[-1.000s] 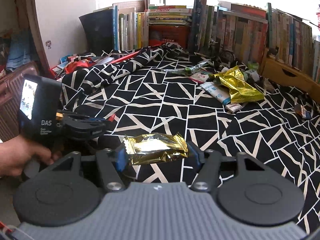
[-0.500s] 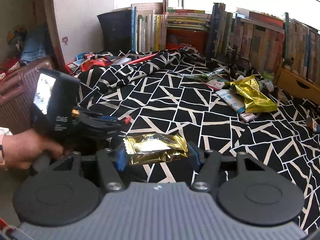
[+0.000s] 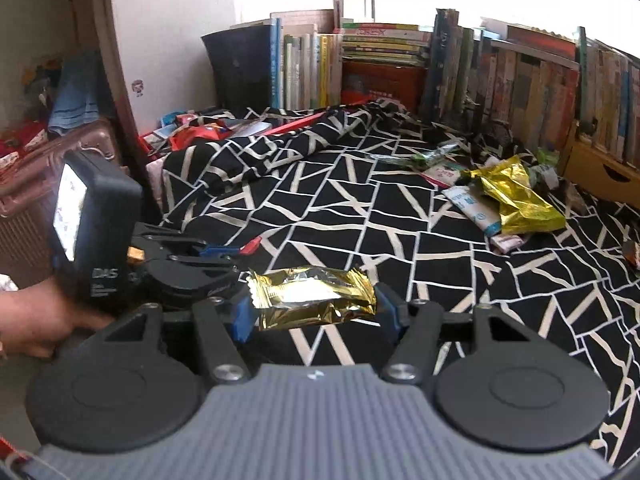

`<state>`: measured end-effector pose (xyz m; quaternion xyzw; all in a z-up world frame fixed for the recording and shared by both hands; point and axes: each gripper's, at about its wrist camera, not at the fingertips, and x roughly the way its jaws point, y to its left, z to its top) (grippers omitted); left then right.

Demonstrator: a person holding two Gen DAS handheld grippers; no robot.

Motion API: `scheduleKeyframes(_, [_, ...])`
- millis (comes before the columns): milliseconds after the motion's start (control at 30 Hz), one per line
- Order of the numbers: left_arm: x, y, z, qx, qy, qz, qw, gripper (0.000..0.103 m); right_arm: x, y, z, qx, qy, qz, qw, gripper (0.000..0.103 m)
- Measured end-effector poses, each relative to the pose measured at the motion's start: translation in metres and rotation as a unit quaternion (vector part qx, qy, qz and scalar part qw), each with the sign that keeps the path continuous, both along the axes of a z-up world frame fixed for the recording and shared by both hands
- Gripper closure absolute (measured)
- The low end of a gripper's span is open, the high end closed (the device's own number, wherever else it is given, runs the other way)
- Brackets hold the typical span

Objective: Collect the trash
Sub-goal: 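Carry the red crayon and gold packet off the bed down toward the floor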

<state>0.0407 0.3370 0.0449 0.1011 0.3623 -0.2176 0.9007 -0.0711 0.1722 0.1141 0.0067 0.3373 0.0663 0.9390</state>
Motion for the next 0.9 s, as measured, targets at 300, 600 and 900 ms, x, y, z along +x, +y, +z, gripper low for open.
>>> scheduleKeyframes(300, [-0.036,0.041,0.009,-0.014,0.011,0.039,0.9991,0.094,-0.006,0.025,-0.005,0.011,0.003,0.013,1.0,0.039])
scheduleKeyframes(600, [-0.072,0.081,-0.007,0.015,0.038,0.055,0.9976,0.094,-0.021,0.049,-0.013,0.02,0.015,0.02,0.999,0.039])
scheduleKeyframes(900, [-0.09,0.098,-0.025,0.041,0.074,0.06,0.9947,0.094,-0.032,0.077,-0.02,0.015,0.024,0.041,0.999,0.039])
